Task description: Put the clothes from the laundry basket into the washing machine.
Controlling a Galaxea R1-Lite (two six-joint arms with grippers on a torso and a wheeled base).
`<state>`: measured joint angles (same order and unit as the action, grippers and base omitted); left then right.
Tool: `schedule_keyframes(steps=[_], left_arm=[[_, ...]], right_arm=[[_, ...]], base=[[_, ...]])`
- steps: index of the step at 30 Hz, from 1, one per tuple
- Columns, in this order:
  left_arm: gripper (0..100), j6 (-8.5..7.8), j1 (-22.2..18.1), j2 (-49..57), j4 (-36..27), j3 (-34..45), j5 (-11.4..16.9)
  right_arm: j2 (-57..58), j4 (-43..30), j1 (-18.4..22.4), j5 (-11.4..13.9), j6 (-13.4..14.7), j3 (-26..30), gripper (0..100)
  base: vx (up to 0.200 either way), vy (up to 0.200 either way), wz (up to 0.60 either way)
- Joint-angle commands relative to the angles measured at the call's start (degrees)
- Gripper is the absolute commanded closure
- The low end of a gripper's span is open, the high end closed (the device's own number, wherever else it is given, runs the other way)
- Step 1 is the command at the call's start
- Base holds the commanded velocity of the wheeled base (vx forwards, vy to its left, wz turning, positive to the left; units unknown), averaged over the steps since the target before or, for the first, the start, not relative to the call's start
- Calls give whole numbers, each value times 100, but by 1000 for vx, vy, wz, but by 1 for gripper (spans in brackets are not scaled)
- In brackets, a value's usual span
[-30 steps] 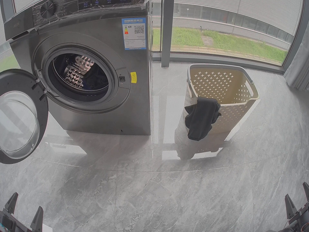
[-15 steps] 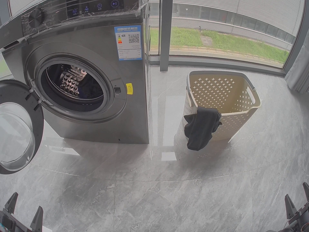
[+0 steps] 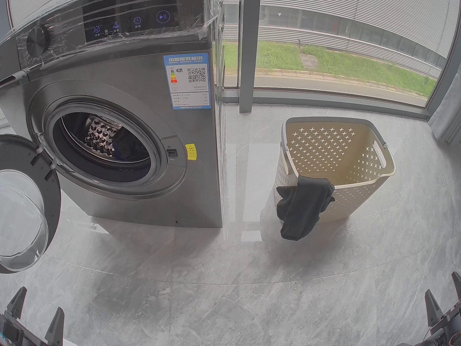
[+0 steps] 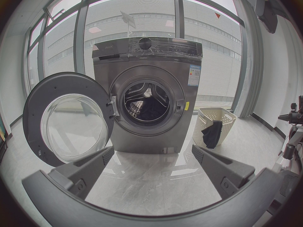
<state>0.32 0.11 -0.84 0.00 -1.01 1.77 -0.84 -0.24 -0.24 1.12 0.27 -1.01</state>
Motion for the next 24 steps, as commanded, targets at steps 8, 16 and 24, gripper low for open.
schedule_keyframes(steps=[8,16,24], left_arm=[[0,-5,-2,84,0,101,-1],[0,-32,-2,84,0,101,8],[0,12,7,84,0,101,-1]], right_arm=[[67,-2,-2,-42,52,92,0],[67,-2,-2,-51,35,92,0],[67,-2,7,-68,79,92,0]], base=[[0,-200,0],[0,-200,0],[25,-25,0]])
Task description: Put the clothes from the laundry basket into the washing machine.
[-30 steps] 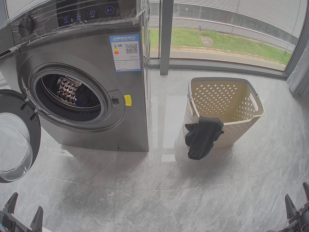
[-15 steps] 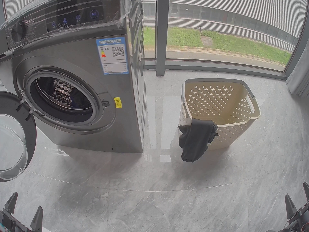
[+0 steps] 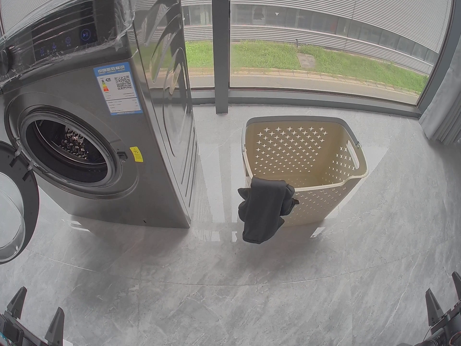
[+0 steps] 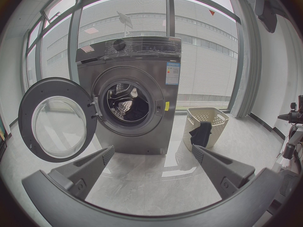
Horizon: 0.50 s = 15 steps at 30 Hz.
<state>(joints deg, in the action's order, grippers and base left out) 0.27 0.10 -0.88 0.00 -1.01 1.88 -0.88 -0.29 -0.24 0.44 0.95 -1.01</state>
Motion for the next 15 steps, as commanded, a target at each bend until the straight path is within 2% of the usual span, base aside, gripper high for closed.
schedule_keyframes(steps=[1,4,6,7,9,10,11,14,15], left_arm=[[0,17,8,88,0,101,-12],[0,17,-1,88,0,101,-12],[0,8,-1,88,0,101,-12],[0,8,-1,88,0,101,-12],[0,0,-1,88,0,101,-12],[0,0,-1,88,0,101,-12],[0,0,-1,88,0,101,-12],[0,-9,-1,88,0,101,-12],[0,-9,-1,88,0,101,-12]], right_arm=[[70,20,7,9,10,92,0],[88,372,-11,97,28,-356,0],[-141,354,-64,106,204,-1050,0],[-334,249,-90,132,265,-1164,0],[-1090,-6,-248,360,406,-1252,0],[-1090,-6,-248,360,406,-1252,0],[-1802,-59,-406,607,467,-1173,0],[-3147,100,-556,712,406,-1156,0],[-3208,117,-564,721,406,-1156,0]], base=[[200,0,0],[200,0,0],[200,0,0],[200,0,0],[200,0,0],[200,0,0],[200,0,0],[200,0,0],[0,0,0]])
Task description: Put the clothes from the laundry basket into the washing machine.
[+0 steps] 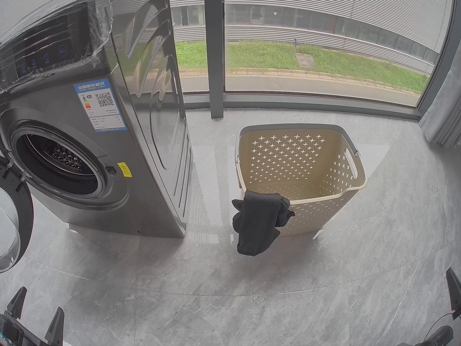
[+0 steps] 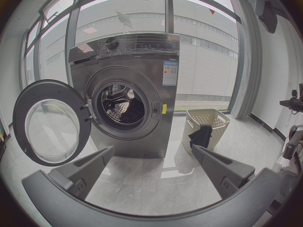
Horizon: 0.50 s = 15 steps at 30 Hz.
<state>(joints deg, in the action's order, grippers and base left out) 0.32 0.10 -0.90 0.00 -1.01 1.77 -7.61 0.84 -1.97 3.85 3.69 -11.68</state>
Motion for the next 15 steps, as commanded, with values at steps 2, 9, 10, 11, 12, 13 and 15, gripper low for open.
schedule_keyframes(steps=[2,9,10,11,12,13,15], left_arm=[[0,-14,-1,90,0,101,-1],[0,-14,-1,90,0,101,-1],[0,-5,8,90,0,101,8],[0,-5,8,90,0,101,8],[0,3,8,90,0,101,8],[0,3,8,90,0,101,-1],[0,3,8,90,0,101,-1]], right_arm=[[-3748,637,-848,617,149,-177,0],[-6306,2324,-1771,397,404,-194,0],[-6569,2597,-1921,335,483,-203,0],[-6807,2887,-2053,265,589,-221,0],[-6991,3115,-2158,168,694,-247,0],[-7053,3185,-2193,125,729,-256,0],[-7642,3669,-2510,-271,993,-291,0]], base=[[0,0,0],[0,0,0],[0,0,0],[0,0,0],[0,0,0],[0,0,0],[0,0,0]])
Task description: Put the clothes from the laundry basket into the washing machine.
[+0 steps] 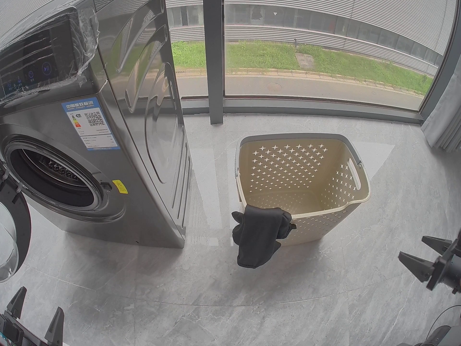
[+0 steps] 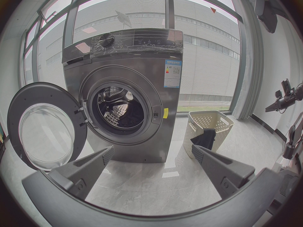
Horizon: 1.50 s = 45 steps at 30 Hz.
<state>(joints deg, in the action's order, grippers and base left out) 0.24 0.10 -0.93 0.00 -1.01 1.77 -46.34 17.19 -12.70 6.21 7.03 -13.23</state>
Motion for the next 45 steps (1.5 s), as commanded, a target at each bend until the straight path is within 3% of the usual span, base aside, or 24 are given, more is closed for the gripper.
schedule_keyframes(steps=[1,8,14,17,22,45], left_arm=[[0,20,8,93,0,101,-1],[0,37,8,93,0,101,-1],[0,46,8,93,0,101,-1],[0,55,8,93,0,101,-1],[0,64,8,93,0,101,-1],[0,55,8,93,0,101,-1]], right_arm=[[-3962,2157,-1525,-621,703,-136,0],[-5078,3010,-1973,-858,764,-409,0],[-5825,3212,-2465,-1130,1239,-1138,0],[-6133,3177,-2606,-1148,1283,-1420,0],[-6827,3256,-2641,-1394,1309,-1912,0],[-8515,3379,-2307,-1579,1415,-3757,0]], base=[[0,0,0],[0,0,0],[0,0,0],[0,0,0],[0,0,0],[0,0,0]])
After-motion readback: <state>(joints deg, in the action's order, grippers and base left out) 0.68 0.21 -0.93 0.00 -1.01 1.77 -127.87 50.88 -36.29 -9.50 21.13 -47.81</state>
